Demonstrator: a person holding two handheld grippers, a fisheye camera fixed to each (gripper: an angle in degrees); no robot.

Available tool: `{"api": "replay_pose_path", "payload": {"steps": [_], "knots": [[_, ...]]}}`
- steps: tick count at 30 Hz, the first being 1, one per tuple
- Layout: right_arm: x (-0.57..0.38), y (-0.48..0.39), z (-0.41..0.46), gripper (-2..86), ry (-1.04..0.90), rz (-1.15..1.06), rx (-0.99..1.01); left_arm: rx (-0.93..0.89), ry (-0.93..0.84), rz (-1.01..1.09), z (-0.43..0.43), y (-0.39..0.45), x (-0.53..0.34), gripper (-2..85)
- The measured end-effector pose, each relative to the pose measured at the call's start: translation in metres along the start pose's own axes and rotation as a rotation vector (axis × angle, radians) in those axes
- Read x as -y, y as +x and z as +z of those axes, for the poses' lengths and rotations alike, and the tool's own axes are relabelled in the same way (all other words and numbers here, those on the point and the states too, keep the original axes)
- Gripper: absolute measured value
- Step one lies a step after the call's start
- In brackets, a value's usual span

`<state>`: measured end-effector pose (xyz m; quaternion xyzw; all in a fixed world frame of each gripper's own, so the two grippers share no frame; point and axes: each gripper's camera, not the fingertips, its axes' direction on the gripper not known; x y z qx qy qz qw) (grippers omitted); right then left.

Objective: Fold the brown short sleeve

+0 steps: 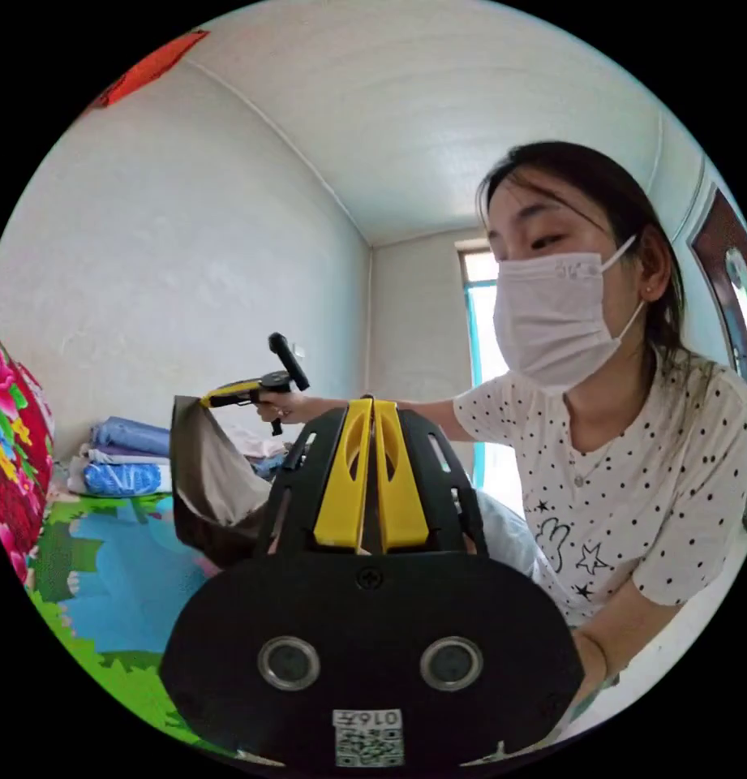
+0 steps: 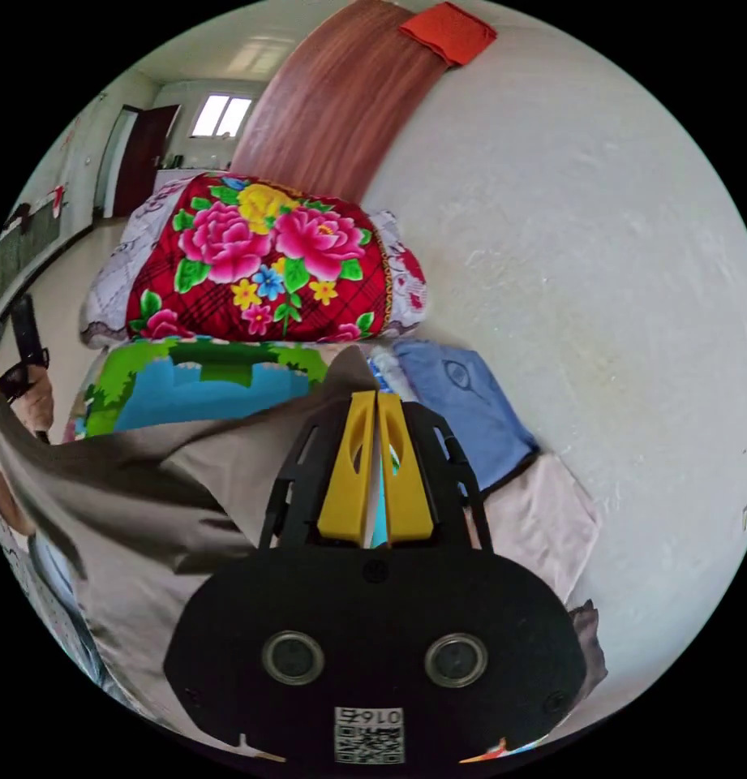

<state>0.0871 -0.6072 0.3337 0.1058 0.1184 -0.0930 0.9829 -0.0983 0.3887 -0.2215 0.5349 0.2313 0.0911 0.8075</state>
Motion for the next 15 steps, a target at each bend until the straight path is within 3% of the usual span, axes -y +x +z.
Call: {"api": "replay_pose_path", "payload": {"steps": [3, 7, 10, 15], "knots": [[0.028, 0.000, 0.022, -0.3, -0.019, 0.035, -0.085, 0.198, 0.115, 0.058, -0.034, 0.018, 0.004, -1.0], [0.051, -0.014, 0.067, -0.3, -0.038, 0.042, -0.138, 0.188, 0.170, 0.140, -0.061, 0.033, 0.007, -1.0], [0.056, -0.033, 0.118, -0.2, -0.091, 0.078, -0.111, 0.101, 0.115, 0.192, -0.075, 0.040, 0.011, -1.0], [0.054, -0.099, 0.205, -0.2, -0.179, -0.004, -0.142, 0.203, -0.040, 0.165, -0.085, 0.042, 0.019, -1.0]]}}
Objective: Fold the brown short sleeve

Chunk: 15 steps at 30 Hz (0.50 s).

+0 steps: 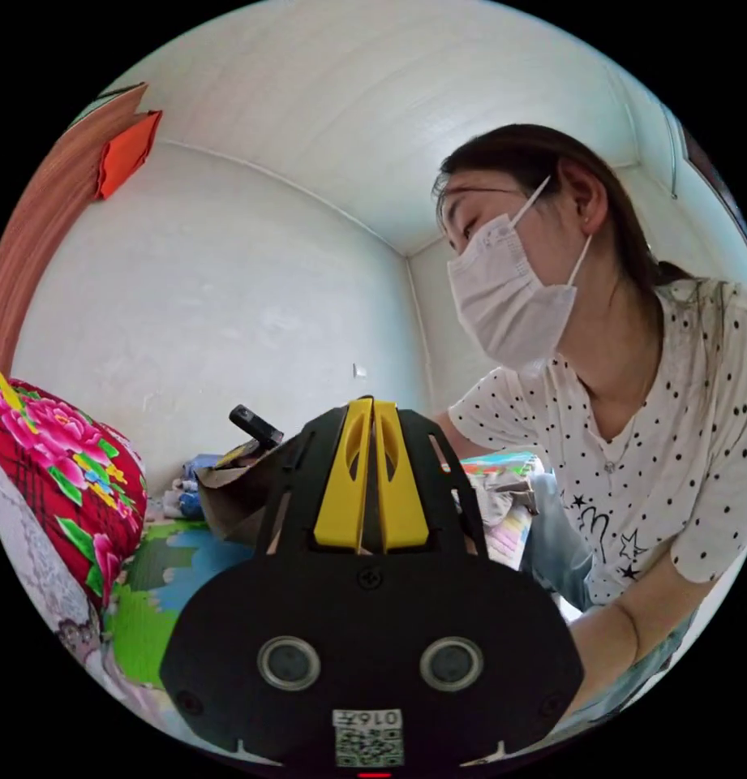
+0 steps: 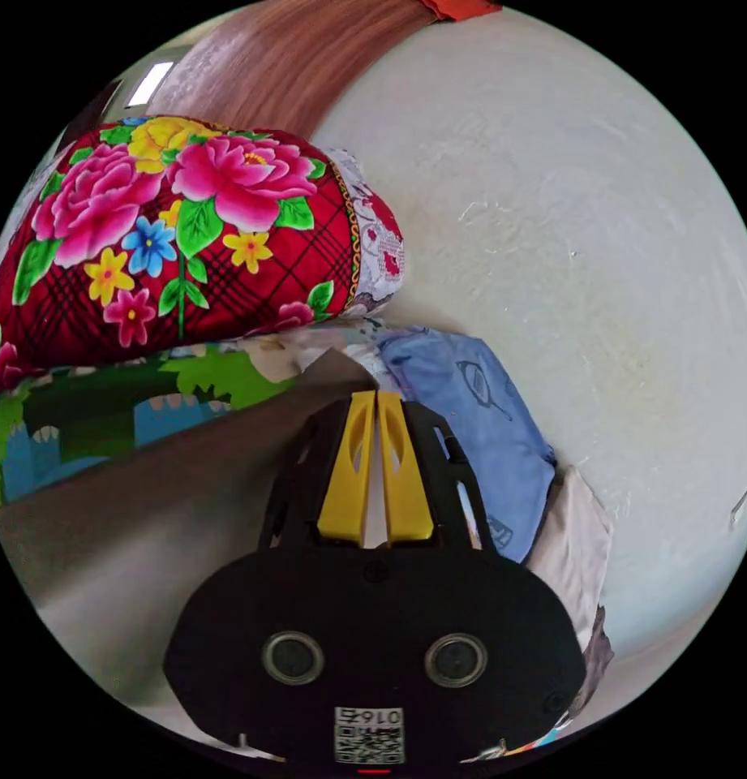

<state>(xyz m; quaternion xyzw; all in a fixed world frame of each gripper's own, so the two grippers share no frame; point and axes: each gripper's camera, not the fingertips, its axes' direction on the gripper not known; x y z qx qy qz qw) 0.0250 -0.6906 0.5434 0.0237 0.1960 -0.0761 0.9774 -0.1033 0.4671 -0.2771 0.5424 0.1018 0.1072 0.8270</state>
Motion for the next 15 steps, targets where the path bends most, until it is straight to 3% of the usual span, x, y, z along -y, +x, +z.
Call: {"api": "replay_pose_path", "payload": {"steps": [4, 6, 8, 10, 13, 15], "knots": [[-0.003, -0.051, 0.042, -0.1, -0.077, -0.086, -0.047, -0.050, -0.230, -0.112, 0.014, -0.016, 0.004, -1.0], [-0.007, -0.076, 0.062, 0.3, -0.114, -0.153, -0.083, 0.020, -0.368, -0.161, 0.017, -0.020, 0.006, -1.0], [-0.005, -0.086, 0.066, 0.8, -0.111, -0.175, -0.148, 0.085, -0.370, -0.186, 0.009, -0.022, 0.009, -1.0], [0.001, -0.082, 0.060, 1.9, -0.069, -0.126, -0.106, 0.100, -0.294, -0.182, -0.005, -0.024, 0.013, -1.0], [0.009, -0.056, 0.045, 8.7, -0.030, 0.055, 0.056, 0.077, -0.034, -0.146, -0.038, -0.029, 0.015, -1.0], [0.008, -0.040, 0.032, 10.0, -0.027, 0.119, 0.103, 0.035, 0.276, -0.204, -0.075, -0.040, 0.008, -1.0]]}}
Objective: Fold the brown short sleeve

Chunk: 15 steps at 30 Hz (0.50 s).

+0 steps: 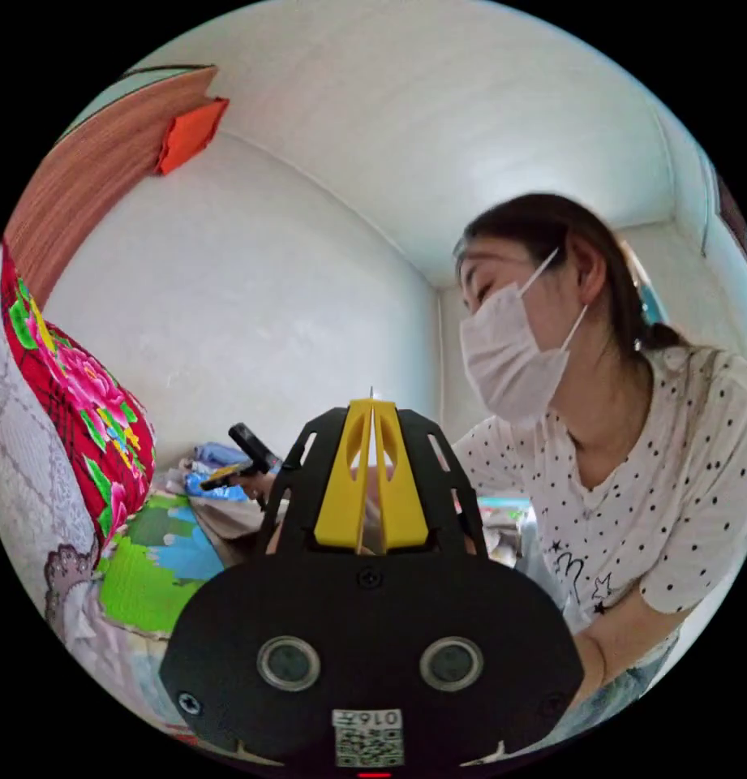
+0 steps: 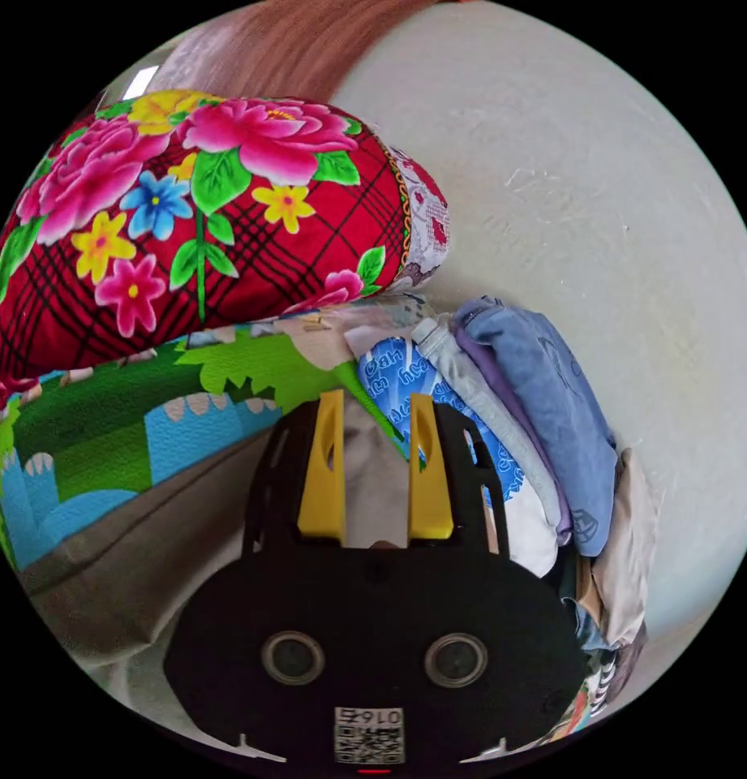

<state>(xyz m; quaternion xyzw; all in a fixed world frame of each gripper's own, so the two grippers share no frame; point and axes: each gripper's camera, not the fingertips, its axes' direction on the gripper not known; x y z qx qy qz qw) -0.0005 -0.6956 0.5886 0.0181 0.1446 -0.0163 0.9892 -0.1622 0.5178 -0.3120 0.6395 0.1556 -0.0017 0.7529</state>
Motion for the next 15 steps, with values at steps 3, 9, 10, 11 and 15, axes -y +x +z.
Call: {"api": "replay_pose_path", "payload": {"steps": [3, 9, 10, 11, 15], "knots": [[-0.014, 0.002, -0.027, 9.4, 0.045, -0.039, 0.093, -0.021, 0.299, -0.143, -0.037, -0.023, -0.007, -1.0], [-0.081, -0.037, -0.097, 9.3, 0.046, -0.252, 0.466, 0.542, -0.201, -0.313, 0.018, -0.047, 0.005, -1.0], [-0.089, -0.042, -0.103, 9.3, 0.042, -0.274, 0.499, 0.590, -0.278, -0.324, 0.027, -0.051, 0.004, -1.0], [-0.104, -0.054, -0.115, 9.2, 0.021, -0.315, 0.550, 0.656, -0.421, -0.343, 0.046, -0.057, 0.002, -1.0], [-0.149, -0.095, -0.143, 9.0, -0.117, -0.452, 0.618, 0.698, -0.776, -0.322, 0.108, -0.076, -0.016, -1.0]]}}
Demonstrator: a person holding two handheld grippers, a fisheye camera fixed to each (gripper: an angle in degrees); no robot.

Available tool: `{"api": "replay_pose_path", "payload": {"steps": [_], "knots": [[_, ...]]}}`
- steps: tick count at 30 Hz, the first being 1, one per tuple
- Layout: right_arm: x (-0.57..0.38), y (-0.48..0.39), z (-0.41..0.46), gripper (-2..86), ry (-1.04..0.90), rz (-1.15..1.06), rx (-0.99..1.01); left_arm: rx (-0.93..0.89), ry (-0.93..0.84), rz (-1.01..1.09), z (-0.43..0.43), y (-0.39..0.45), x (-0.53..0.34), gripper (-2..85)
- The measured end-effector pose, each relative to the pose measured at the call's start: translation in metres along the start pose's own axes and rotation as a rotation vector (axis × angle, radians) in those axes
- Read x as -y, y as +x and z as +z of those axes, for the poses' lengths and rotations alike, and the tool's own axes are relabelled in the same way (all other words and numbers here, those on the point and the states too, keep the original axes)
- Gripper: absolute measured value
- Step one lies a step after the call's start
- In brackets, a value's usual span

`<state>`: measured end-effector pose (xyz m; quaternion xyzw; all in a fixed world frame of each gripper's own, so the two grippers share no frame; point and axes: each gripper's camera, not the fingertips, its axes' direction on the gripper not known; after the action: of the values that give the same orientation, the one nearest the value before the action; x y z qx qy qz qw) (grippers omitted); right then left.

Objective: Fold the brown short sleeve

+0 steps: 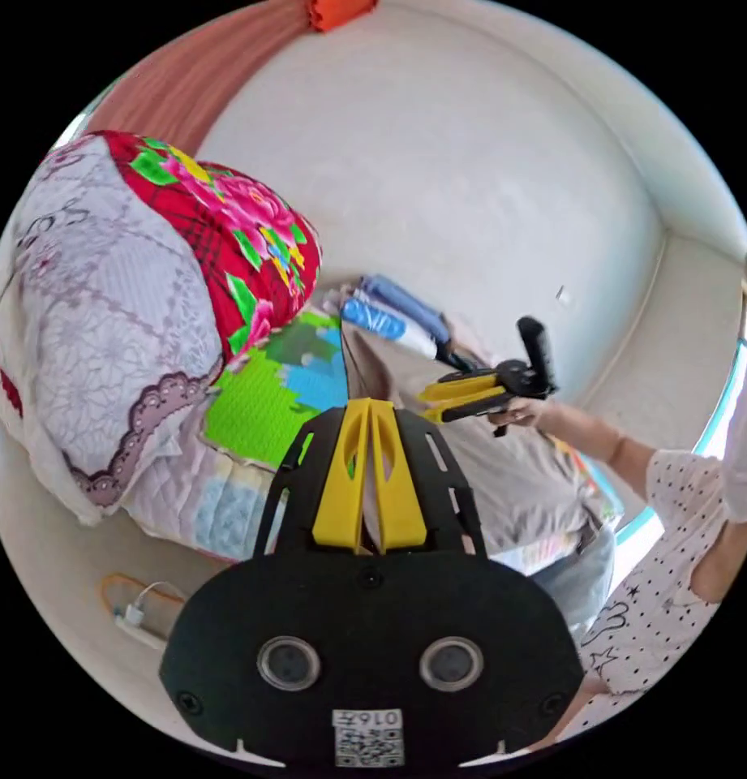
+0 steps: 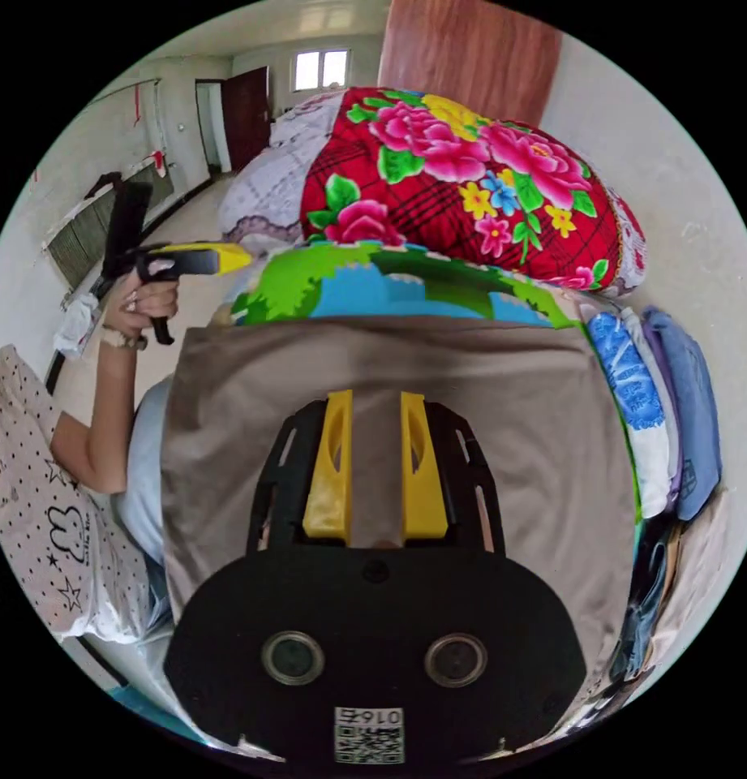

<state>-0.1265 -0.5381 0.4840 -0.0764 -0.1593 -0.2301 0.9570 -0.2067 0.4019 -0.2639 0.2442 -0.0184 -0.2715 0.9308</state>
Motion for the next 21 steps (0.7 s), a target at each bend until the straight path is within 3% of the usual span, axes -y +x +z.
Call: {"api": "replay_pose_path", "payload": {"steps": [5, 11, 14, 17, 21], "knots": [[-0.021, -0.037, -0.011, 8.8, 0.049, -0.039, -0.054, 0.202, -0.315, 0.101, 0.068, 0.031, 0.020, -1.0], [0.002, -0.008, -0.023, 8.3, 0.190, 0.075, -0.218, 0.234, -0.330, 0.143, 0.090, 0.053, 0.030, -1.0], [0.033, 0.018, -0.009, 8.1, 0.148, 0.088, -0.262, 0.220, -0.335, 0.151, 0.096, 0.056, 0.032, -1.0], [0.063, 0.043, 0.012, 8.2, 0.073, 0.104, -0.248, 0.215, -0.336, 0.156, 0.100, 0.058, 0.032, -1.0], [0.081, 0.067, 0.041, 8.2, -0.057, 0.146, -0.075, 0.199, -0.326, 0.153, 0.103, 0.058, 0.031, -1.0]]}}
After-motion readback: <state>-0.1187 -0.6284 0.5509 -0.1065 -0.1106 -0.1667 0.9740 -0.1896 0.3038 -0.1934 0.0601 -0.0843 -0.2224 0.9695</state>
